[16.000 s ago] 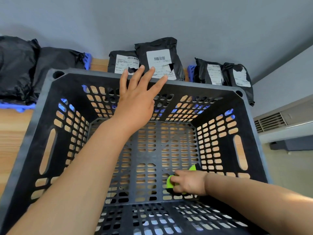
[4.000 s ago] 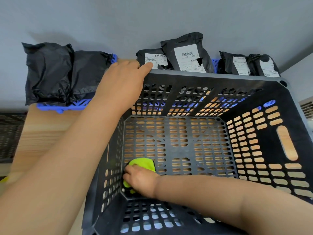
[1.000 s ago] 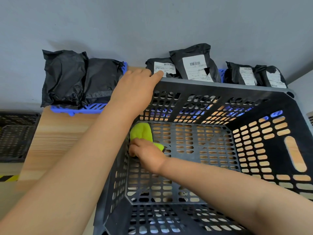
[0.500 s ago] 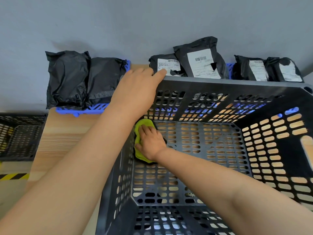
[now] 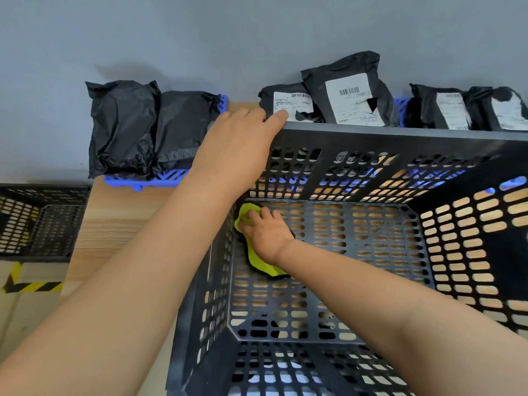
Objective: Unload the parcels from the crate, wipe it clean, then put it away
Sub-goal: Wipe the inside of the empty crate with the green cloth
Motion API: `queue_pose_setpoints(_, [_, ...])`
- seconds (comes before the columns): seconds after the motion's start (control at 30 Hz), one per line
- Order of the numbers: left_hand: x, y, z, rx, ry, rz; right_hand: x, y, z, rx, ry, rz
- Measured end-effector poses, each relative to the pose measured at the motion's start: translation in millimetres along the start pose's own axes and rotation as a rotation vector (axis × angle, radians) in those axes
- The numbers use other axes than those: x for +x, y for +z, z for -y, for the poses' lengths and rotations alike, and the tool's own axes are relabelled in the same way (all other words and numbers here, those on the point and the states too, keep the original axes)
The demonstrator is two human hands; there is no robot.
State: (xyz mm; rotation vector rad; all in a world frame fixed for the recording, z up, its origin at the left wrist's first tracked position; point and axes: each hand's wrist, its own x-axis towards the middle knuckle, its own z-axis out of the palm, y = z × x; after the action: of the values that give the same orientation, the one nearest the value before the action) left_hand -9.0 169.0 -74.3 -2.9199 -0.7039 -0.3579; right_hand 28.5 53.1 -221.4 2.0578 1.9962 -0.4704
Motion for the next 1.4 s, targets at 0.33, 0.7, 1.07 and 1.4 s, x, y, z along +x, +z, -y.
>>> queue_pose_setpoints(0.33, [0, 1, 1, -0.008, -0.006, -0.002, -47, 14, 19, -0.162, -0.335, -0.011])
queue_pose_setpoints(0.7, [0, 0, -1, 0.003, -0.007, 0.003, -83, 34, 44, -0.284, -0.639, 0.067])
queue_pose_setpoints(1.07, [-1, -5, -1, 0.0, -0.017, 0.018, -83, 19, 47, -0.343, -0.708, 0.112])
queue_pose_setpoints(1.4, [-3, -7, -3, 0.039, 0.036, 0.023, -111, -17, -45, 0.621, 0.091, 0.037])
